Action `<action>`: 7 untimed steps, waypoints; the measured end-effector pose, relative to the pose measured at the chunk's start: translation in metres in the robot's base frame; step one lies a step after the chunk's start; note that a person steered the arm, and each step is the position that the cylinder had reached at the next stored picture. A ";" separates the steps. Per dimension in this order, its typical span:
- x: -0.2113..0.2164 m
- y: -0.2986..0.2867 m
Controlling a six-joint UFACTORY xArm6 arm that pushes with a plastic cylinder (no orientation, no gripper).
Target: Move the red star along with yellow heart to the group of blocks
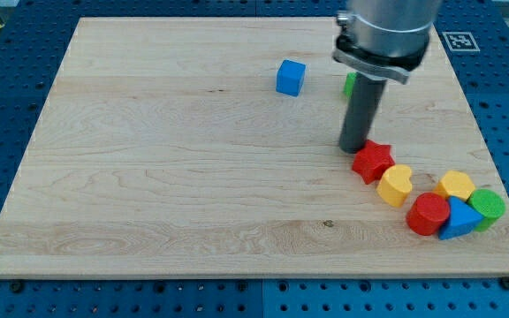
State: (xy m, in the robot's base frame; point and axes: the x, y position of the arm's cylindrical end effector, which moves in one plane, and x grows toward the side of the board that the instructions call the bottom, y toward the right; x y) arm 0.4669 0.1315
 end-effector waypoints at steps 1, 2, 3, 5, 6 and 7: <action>0.013 0.010; 0.020 0.011; 0.023 0.027; 0.024 0.048; -0.006 -0.001; -0.048 -0.079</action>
